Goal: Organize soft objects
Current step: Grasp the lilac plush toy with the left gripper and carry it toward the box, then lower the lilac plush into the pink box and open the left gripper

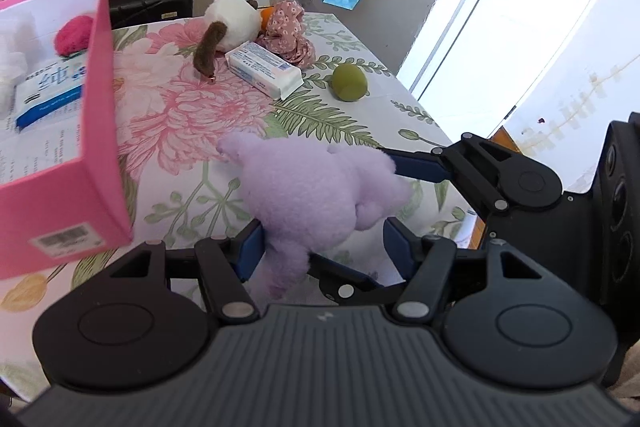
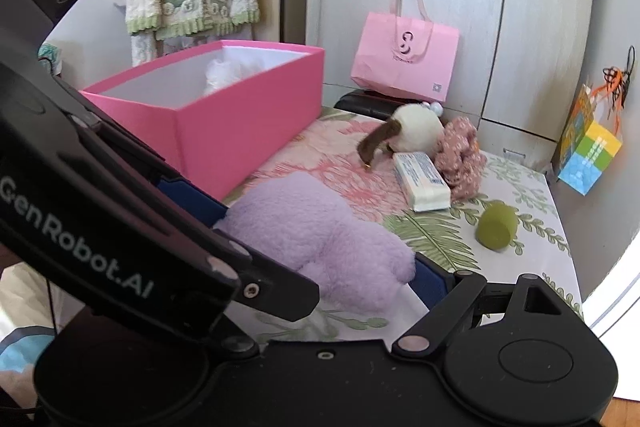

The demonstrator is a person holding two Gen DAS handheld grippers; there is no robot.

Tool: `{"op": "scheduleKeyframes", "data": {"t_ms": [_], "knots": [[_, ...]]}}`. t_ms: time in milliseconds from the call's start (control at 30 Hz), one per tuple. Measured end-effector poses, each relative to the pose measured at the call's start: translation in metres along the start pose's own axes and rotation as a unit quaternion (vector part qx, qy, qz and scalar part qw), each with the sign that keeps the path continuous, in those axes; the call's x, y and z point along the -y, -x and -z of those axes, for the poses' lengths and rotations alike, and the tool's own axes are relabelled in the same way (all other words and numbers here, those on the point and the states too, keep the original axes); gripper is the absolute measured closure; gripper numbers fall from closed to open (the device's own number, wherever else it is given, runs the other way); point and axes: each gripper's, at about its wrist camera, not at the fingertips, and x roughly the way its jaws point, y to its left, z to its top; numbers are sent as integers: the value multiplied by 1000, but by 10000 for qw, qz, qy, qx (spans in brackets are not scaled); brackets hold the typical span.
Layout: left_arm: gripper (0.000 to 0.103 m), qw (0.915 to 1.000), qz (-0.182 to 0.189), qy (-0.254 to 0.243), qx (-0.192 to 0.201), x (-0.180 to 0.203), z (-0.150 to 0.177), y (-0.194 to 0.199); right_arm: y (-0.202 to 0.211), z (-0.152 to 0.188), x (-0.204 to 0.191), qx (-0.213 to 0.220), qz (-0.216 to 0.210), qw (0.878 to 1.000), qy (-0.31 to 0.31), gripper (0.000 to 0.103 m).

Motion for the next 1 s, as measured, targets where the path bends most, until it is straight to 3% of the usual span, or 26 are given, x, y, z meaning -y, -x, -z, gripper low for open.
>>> {"op": "scheduleKeyframes", "data": {"t_ms": [133, 567, 800, 1000], "knots": [[41, 10000, 0, 88, -29, -3, 8, 25, 15, -7, -17, 39, -92, 9998, 165, 13], [41, 9979, -264, 286, 514, -22, 41, 106, 50, -35, -80, 450, -495, 9940, 870, 13], [40, 9954, -439, 419, 743, -53, 39, 130, 40, -60, -109, 696, -671, 9881, 1194, 12], [40, 9936, -488, 520, 882, -87, 19, 138, 15, -89, -122, 795, -754, 9863, 1234, 12]]}}
